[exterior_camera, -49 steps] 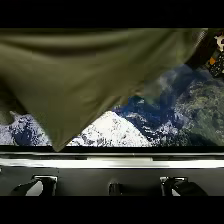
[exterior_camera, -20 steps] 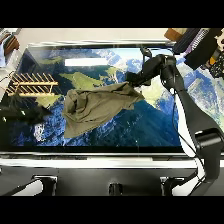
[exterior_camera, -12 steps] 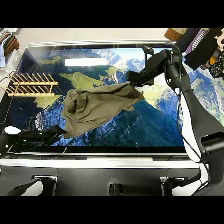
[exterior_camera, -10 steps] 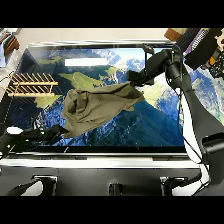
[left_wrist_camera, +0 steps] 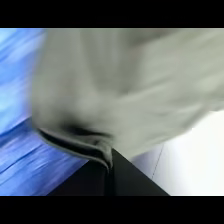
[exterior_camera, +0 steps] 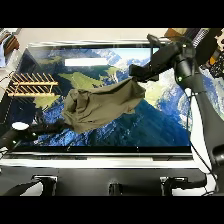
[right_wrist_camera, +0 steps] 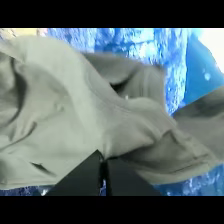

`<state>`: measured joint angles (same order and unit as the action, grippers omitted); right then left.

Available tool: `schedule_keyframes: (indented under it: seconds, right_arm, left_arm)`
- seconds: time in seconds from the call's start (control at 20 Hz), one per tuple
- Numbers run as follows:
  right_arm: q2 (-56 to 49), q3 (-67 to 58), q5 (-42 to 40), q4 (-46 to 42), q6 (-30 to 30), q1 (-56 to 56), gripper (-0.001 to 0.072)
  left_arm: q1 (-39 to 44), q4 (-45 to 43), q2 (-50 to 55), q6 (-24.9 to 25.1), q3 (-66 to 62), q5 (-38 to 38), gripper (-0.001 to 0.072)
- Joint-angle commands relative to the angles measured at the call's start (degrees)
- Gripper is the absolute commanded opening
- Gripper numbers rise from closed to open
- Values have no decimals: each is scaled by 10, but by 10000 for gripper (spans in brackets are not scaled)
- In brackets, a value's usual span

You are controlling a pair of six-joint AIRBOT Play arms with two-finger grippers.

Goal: Fold the clothes and pants, and hang the long-sleeved shirts on hangers.

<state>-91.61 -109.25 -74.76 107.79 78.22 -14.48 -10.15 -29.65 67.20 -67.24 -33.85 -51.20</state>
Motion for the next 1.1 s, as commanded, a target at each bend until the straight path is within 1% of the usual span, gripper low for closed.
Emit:
schedule_keyframes:
  seconds: [0.0,0.15,0.25,0.3,0.4,0.45,0.55,0.6,0.65,0.75,0.85,0.95,1.0,1.05]
  right_arm:
    - [85,-2,43,-55,-7,0,30]
    - [212,-2,110,-114,-31,0,31]
    - [299,-2,154,-116,-30,0,31]
    - [342,-2,174,-115,-30,0,31]
    - [415,-2,202,-114,-36,0,31]
    - [447,-2,219,-115,-54,0,31]
    - [488,-2,245,-138,-111,0,31]
    - [495,-2,245,-157,-149,0,31]
    - [496,-2,238,-172,-172,0,31]
    - [471,-1,195,-210,-192,0,31]
    - [411,-1,132,-245,-205,0,31]
    - [321,-1,73,-245,-184,0,31]
    - [266,-1,50,-238,-182,0,31]
    - [213,-1,36,-229,-177,0,30]
  left_arm:
    - [-35,51,-62,8,-154,-45,13]
    - [-114,50,-145,2,-376,-47,13]
    - [-176,45,-184,2,-516,-42,13]
    - [-206,24,-201,-10,-578,-42,13]
    - [-257,-49,-229,-74,-666,-42,14]
    - [-279,-84,-244,-108,-692,-42,14]
    - [-310,-117,-267,-153,-701,-43,14]
    - [-317,-122,-271,-166,-701,-48,14]
    - [-319,-122,-267,-168,-701,-55,14]
    - [-319,-116,-249,-168,-687,-76,14]
    - [-312,-113,-213,-160,-656,-125,14]
    - [-269,-115,-162,-131,-603,-162,14]
    - [-237,-123,-132,-114,-572,-170,14]
    - [-195,-153,-96,-104,-539,-167,13]
